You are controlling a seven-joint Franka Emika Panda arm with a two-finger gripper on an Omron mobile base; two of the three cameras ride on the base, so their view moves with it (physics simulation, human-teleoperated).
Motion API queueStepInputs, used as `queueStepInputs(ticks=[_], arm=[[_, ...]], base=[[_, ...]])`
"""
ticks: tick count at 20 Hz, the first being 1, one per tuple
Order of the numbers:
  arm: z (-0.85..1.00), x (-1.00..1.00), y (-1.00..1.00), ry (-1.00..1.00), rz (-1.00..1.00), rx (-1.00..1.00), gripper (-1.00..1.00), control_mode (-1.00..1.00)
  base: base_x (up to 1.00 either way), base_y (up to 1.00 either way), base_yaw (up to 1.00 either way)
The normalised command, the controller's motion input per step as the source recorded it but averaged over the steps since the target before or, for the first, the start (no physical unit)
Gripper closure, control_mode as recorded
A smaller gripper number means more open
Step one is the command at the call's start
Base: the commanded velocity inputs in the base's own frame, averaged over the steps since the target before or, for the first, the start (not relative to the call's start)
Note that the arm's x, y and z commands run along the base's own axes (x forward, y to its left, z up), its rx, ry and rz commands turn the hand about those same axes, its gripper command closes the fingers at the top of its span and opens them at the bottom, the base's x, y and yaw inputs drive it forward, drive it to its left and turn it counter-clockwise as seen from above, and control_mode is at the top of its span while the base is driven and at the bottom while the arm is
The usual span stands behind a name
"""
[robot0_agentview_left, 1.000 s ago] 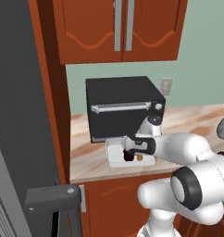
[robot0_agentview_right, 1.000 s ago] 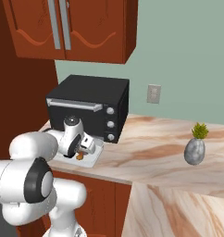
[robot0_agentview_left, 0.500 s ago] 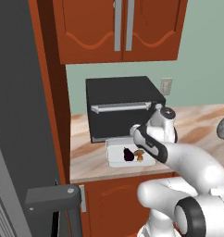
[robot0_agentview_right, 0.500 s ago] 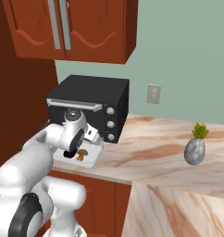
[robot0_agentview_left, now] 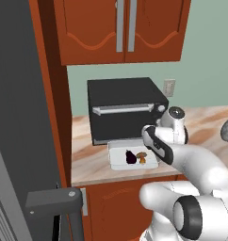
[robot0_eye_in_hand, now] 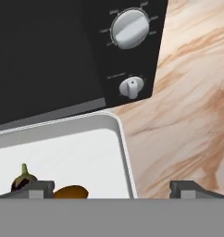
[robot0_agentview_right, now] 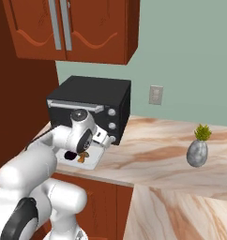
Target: Take the eggplant and mushroom out of the freezer and place them in the tupperware container on the counter. Then put the tupperware containing the vegetables back in the freezer.
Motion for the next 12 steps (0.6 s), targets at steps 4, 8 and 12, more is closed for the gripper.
queueStepInputs(ticks=[4,8,12], arm=[[-0.37,0.00,-0.07,0.02,0.00,-0.04,-1.00,-1.00],[-0.46,-0.02,-0.15,0.01,0.00,0.00,-1.00,-1.00],[-0.47,-0.01,-0.15,0.01,0.00,0.01,-1.00,-1.00]], base=[[0.00,0.00,0.00],[0.00,0.00,0.00],[0.00,0.00,0.00]])
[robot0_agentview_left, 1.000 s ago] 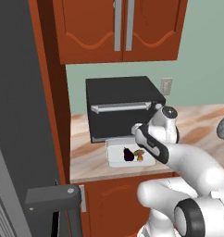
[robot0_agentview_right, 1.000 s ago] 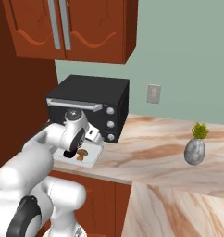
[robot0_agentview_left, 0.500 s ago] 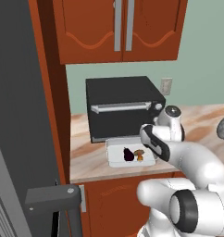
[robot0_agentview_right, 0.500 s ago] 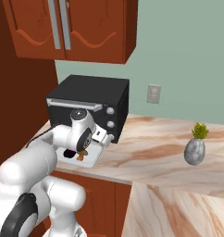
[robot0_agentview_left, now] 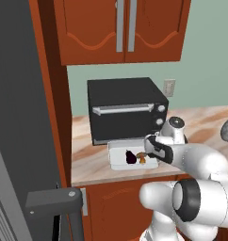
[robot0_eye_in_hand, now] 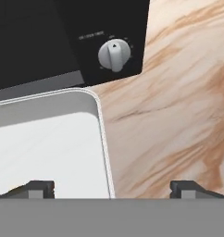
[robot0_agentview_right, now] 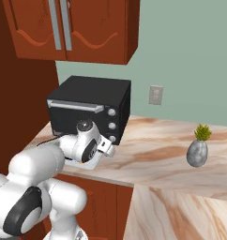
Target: Take the eggplant and mushroom out of the freezer and place them in the tupperware container on the counter. Then put the tupperware containing the vegetables back in the freezer.
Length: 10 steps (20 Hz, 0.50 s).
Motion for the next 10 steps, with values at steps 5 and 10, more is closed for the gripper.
queueStepInputs(ticks=[5,10], arm=[[-0.40,0.00,-0.07,0.00,0.01,0.03,-1.00,-1.00],[-0.30,0.02,0.00,0.01,0.02,0.06,-1.00,-1.00]], base=[[0.00,0.00,0.00],[0.00,0.00,0.00]])
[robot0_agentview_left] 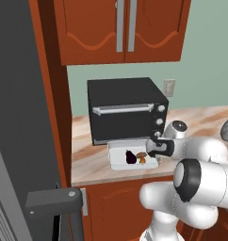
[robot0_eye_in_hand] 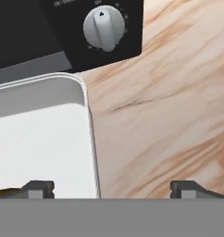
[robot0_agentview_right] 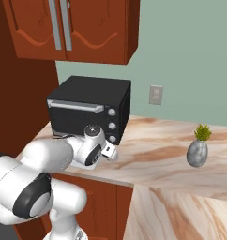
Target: Take the eggplant and mushroom out of the freezer and place them in the tupperware container on the counter. Then put the tupperware containing the vegetables back in the freezer.
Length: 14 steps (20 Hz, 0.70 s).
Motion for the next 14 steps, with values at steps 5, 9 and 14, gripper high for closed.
queueStepInputs(ticks=[5,9,14], arm=[[-0.29,0.10,0.09,0.04,0.00,0.01,-1.00,-1.00],[-0.25,0.14,0.26,0.04,0.00,0.00,-1.00,-1.00],[-0.19,0.17,0.13,0.04,0.00,0.00,-1.00,-1.00]], base=[[0.00,0.00,0.00],[0.00,0.00,0.00],[0.00,0.00,0.00]])
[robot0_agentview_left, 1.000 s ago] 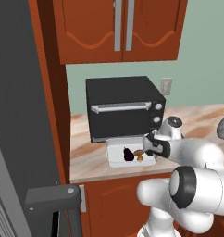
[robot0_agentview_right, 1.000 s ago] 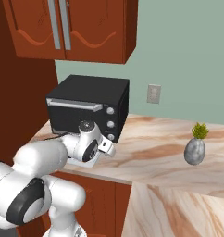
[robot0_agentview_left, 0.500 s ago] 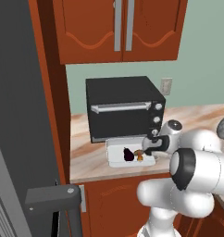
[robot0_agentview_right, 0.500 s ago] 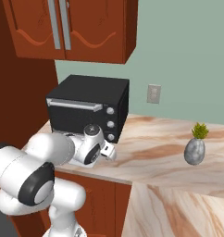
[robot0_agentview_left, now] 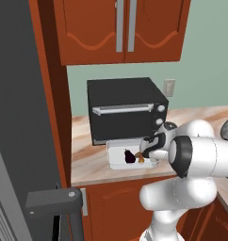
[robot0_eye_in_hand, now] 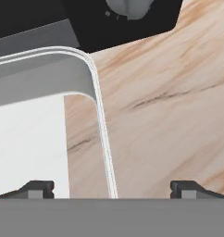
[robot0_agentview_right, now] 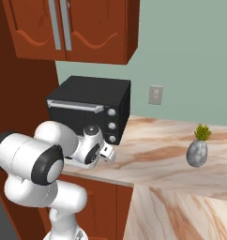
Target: Take the eggplant and mushroom out of the freezer and place them in the tupperware container on the counter. Then put the tupperware containing the vegetables back in the freezer.
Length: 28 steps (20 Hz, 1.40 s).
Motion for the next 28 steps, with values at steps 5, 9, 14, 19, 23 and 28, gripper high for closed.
queueStepInputs(ticks=[5,9,14,19,23,28], arm=[[-0.15,0.04,0.16,0.03,0.00,0.00,1.00,-1.00],[0.00,-0.04,0.00,0.00,0.00,0.00,1.00,-1.00],[0.00,-0.05,0.04,0.00,0.00,0.00,1.00,-1.00],[0.06,-0.08,0.08,0.00,0.00,0.00,1.00,-1.00],[0.87,-0.62,0.00,-0.13,0.00,0.00,1.00,-1.00],[1.00,-0.58,0.00,-0.03,0.00,0.00,1.00,-1.00]], base=[[0.00,0.00,0.00],[0.00,0.00,0.00],[0.00,0.00,0.00],[0.00,0.00,0.00],[0.00,0.00,0.00],[0.00,0.00,0.00]])
